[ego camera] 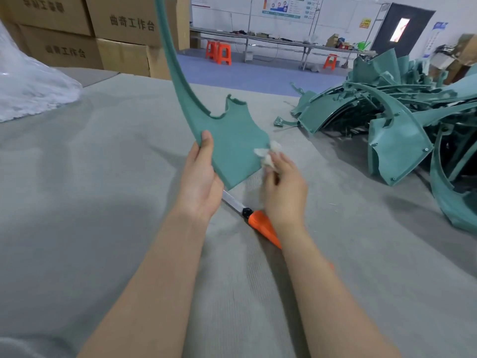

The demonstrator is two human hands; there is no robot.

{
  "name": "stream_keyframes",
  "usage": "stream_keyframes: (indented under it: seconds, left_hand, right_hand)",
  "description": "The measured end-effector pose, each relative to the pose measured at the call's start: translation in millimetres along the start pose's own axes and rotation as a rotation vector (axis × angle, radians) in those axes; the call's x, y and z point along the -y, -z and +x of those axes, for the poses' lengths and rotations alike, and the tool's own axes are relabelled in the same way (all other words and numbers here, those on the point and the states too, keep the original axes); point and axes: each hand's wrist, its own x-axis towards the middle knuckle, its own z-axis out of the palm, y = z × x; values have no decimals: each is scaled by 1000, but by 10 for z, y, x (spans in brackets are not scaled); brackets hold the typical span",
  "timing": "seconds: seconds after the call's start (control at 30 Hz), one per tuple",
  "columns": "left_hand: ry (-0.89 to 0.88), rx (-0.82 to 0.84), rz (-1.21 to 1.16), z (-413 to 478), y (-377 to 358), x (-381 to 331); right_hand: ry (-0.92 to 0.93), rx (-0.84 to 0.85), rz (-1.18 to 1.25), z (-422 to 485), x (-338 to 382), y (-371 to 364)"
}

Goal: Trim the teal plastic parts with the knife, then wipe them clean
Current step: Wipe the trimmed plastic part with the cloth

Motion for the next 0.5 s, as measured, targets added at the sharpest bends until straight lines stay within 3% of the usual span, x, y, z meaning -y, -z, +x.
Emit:
stream_keyframes:
  seconds: [0.1,0.3,0.4,0.5]
  left_hand:
    - [-4,-6,-97,19,0,-44]
    - [-40,-22,-174,28,16,-42]
    - [-32,-23,-160,6,-19,11]
    - [-13,55,-56,-29,-41,90]
  right_hand:
    - [-393,4,199,96,-137,137]
    - [-848,54,1192,148,58,185]
    - [-866,224,1273,97,166,120]
    - [-743,362,1220,34,217,77]
